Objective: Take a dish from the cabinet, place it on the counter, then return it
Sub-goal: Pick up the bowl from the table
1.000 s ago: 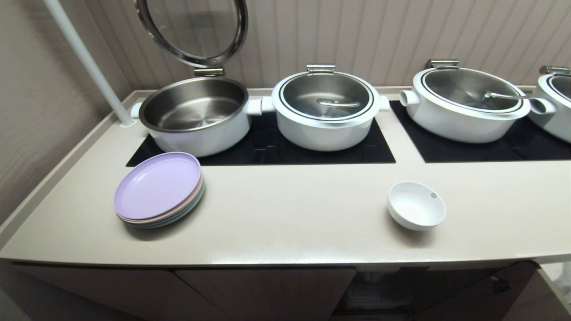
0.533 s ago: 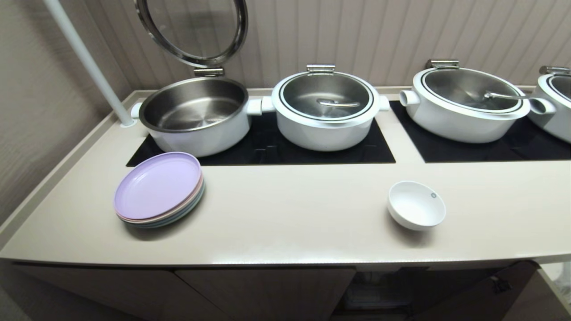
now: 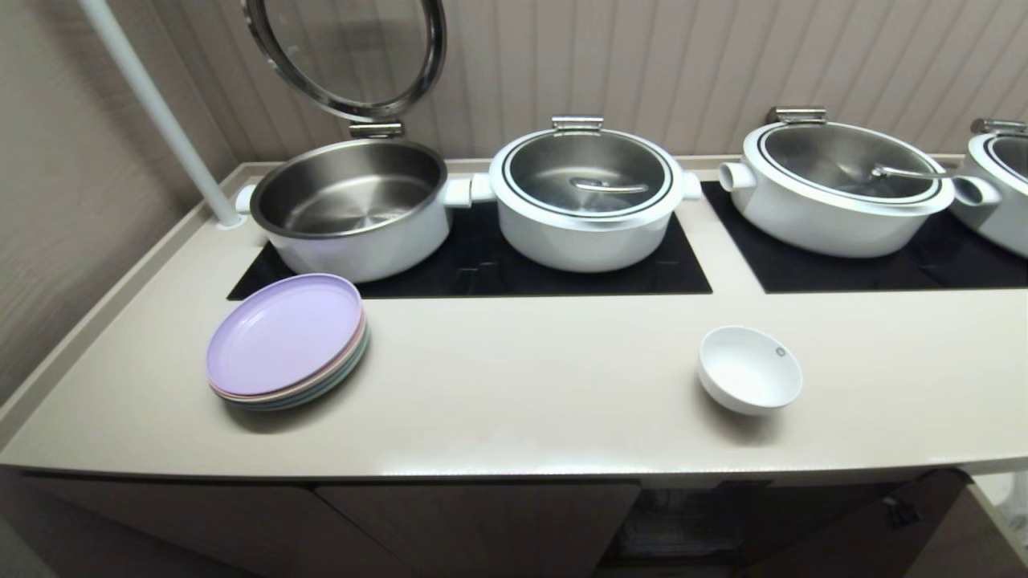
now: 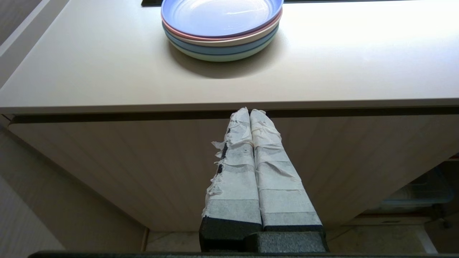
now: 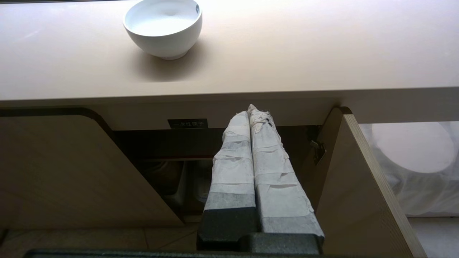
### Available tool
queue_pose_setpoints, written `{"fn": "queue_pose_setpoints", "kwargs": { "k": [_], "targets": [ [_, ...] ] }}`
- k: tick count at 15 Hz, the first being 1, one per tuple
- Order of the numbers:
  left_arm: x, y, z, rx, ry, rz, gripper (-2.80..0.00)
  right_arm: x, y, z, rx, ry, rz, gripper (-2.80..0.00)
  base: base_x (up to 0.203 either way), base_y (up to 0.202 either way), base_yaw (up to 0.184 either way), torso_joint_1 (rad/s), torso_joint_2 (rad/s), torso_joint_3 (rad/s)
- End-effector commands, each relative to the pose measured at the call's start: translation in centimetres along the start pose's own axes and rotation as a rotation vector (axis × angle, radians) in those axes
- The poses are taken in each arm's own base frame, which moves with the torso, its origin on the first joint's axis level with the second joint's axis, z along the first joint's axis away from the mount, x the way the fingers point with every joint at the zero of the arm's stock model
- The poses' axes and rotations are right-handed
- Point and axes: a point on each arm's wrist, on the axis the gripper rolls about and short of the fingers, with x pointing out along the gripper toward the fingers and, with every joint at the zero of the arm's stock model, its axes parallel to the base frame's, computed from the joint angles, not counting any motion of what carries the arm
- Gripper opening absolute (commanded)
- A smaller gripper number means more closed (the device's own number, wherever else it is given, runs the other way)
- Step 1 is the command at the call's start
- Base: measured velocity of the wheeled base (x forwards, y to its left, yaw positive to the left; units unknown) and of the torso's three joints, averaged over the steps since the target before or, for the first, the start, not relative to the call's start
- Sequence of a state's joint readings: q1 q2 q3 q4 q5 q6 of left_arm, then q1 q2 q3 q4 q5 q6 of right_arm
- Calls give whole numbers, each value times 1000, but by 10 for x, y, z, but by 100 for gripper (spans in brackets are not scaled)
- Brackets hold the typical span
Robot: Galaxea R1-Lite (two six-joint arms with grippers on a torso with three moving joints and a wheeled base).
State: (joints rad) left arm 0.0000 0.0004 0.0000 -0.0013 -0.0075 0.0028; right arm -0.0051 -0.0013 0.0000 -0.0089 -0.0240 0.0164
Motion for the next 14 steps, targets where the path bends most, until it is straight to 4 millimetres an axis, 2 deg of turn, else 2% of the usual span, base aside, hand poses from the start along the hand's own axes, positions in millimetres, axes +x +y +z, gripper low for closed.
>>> {"fn": "queue_pose_setpoints", "kwargs": {
  "k": [1,5,14],
  "targets": [
    [0,0,0,0,-1,0,-280,1,0,0,0,9,1,-280,0,0,0,0,0,0],
    [0,0,0,0,-1,0,-280,8,0,6,-5,65,-5,-280,0,0,0,0,0,0],
    [0,0,0,0,-1,0,-280,43,0,36,39,90,-91,-280,0,0,0,0,0,0]
  ]
}}
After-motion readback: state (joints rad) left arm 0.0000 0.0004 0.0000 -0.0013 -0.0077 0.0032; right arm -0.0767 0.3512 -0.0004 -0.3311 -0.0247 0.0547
